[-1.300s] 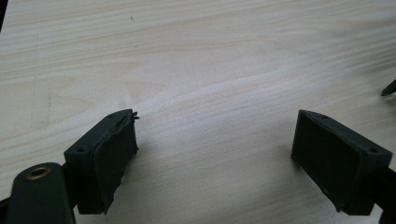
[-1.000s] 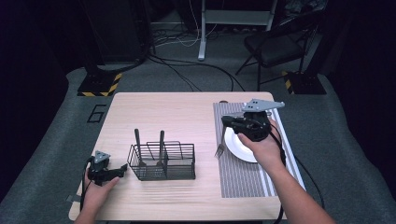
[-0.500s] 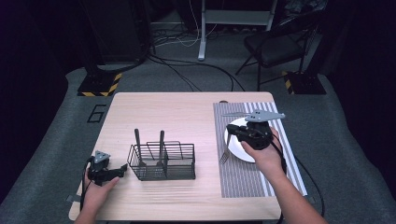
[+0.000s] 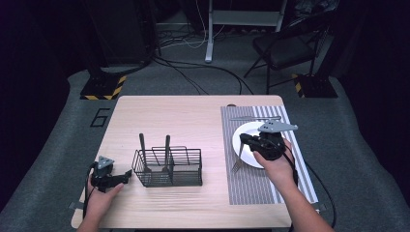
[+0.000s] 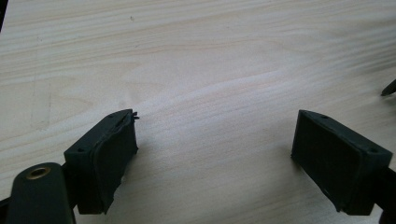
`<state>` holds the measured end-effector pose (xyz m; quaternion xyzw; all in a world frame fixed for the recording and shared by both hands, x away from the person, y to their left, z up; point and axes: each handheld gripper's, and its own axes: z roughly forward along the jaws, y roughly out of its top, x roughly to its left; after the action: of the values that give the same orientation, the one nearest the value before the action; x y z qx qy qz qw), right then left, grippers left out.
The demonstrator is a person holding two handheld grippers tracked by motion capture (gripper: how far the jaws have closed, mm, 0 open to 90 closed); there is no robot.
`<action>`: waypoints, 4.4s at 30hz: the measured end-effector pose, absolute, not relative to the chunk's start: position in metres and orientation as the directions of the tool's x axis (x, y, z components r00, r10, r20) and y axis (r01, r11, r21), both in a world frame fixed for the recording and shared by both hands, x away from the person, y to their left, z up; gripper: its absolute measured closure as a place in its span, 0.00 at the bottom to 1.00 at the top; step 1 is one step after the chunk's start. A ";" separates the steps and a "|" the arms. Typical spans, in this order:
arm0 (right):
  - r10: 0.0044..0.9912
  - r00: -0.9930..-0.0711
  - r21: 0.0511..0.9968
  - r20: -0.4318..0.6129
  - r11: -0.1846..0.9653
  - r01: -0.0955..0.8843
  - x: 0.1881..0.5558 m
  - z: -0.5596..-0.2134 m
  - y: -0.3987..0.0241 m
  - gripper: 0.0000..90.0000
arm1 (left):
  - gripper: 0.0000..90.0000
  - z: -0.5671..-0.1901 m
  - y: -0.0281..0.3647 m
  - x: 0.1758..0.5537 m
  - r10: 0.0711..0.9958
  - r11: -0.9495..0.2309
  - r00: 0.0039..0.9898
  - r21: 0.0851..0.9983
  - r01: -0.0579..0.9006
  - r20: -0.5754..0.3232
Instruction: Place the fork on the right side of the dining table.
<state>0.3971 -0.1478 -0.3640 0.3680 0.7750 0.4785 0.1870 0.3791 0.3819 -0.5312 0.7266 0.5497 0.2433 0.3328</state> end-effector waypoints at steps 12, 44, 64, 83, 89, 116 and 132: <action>0.764 -0.641 0.879 0.078 0.251 0.406 0.395 -0.374 -0.152 0.96 | 0.15 -0.531 0.382 0.379 0.961 -0.174 0.277 0.751 0.637 -0.013; 0.835 -0.536 0.882 0.123 0.157 0.445 0.379 -0.391 -0.189 0.94 | 0.15 -0.531 0.382 0.379 0.961 -0.174 0.277 0.751 0.637 -0.012; 0.860 -0.473 0.872 0.192 0.072 0.485 0.371 -0.405 -0.219 0.91 | 0.15 -0.531 0.382 0.379 0.961 -0.174 0.277 0.751 0.637 -0.012; 0.870 -0.388 0.836 0.302 -0.046 0.547 0.365 -0.430 -0.252 0.88 | 0.15 -0.531 0.381 0.379 0.961 -0.173 0.278 0.750 0.639 -0.015; 0.868 -0.363 0.815 0.340 -0.078 0.575 0.366 -0.439 -0.262 0.87 | 0.15 -0.531 0.381 0.379 0.961 -0.174 0.277 0.750 0.638 -0.012; 0.788 -0.269 0.717 0.554 -0.287 0.636 0.365 -0.475 -0.288 0.88 | 0.15 -0.531 0.381 0.379 0.961 -0.173 0.277 0.750 0.639 -0.015; 0.756 -0.181 0.653 0.629 -0.389 0.650 0.363 -0.491 -0.296 0.87 | 0.15 -0.531 0.381 0.379 0.961 -0.172 0.277 0.750 0.639 -0.015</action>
<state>0.3626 -0.2961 -0.4915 0.6381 0.5506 0.5359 0.0495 0.3787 0.3810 -0.5312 0.7263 0.5506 0.2419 0.3328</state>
